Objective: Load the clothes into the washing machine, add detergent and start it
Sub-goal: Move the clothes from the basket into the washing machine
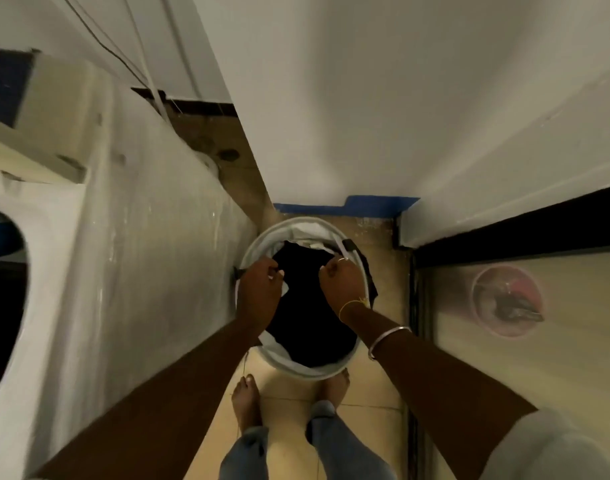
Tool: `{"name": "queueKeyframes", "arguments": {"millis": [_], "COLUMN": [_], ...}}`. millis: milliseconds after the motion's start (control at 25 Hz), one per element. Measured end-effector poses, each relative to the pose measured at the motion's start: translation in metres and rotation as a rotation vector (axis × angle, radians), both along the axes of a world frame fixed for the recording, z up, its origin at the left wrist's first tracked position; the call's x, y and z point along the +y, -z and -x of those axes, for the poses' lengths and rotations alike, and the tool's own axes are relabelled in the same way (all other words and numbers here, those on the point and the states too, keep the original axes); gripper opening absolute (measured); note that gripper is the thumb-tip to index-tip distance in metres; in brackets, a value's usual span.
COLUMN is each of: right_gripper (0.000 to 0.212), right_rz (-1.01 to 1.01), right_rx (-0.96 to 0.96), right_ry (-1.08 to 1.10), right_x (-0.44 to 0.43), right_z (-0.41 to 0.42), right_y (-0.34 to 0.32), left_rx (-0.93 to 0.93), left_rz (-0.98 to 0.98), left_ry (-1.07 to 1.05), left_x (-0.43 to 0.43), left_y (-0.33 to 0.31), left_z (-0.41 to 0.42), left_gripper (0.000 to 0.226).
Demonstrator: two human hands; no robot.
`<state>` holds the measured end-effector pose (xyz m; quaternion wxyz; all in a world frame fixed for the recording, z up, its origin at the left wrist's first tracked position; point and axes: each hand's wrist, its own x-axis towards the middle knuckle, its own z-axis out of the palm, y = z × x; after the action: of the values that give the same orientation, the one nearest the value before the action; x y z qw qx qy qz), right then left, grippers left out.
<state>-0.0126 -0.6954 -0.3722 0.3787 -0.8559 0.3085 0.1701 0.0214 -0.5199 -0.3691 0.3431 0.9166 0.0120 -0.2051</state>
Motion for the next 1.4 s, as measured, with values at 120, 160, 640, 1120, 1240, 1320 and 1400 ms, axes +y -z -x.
{"name": "queueKeyframes", "arguments": {"millis": [120,160,640,1120,1240,1320,1400], "right_gripper": [0.051,0.072,0.080,0.043,0.041,0.031,0.038], "right_rz": [-0.052,-0.036,0.033,-0.251,-0.232,-0.227,-0.240], "right_rx": [0.155,0.220,0.468,-0.195,-0.394,-0.448,-0.474], "right_ry": [-0.052,-0.090,-0.406,0.230,0.246,0.261,0.248], "right_x": [0.000,0.001,0.031,0.029,0.036,0.041,0.046], "right_z": [0.002,0.002,0.056,0.069,0.066,0.067,0.070], "right_y": [0.050,0.065,0.148,0.019,-0.025,-0.054,-0.080], "left_rx": [0.196,0.227,-0.177,0.182,0.162,0.116,0.080], "left_rz": [-0.091,-0.129,-0.920,-0.016,0.116,0.161,0.200], "left_ry": [0.073,0.145,1.214,0.749,0.551,0.461,0.385], "left_x": [0.005,0.005,-0.023,-0.004,0.000,0.003,0.009], "left_y": [0.050,0.063,0.126,0.027,-0.021,-0.058,-0.095], "left_z": [-0.003,-0.006,0.015,0.023,0.019,0.014,0.006], "left_gripper": [0.067,0.086,0.117,0.059,0.044,0.041,0.040]}}
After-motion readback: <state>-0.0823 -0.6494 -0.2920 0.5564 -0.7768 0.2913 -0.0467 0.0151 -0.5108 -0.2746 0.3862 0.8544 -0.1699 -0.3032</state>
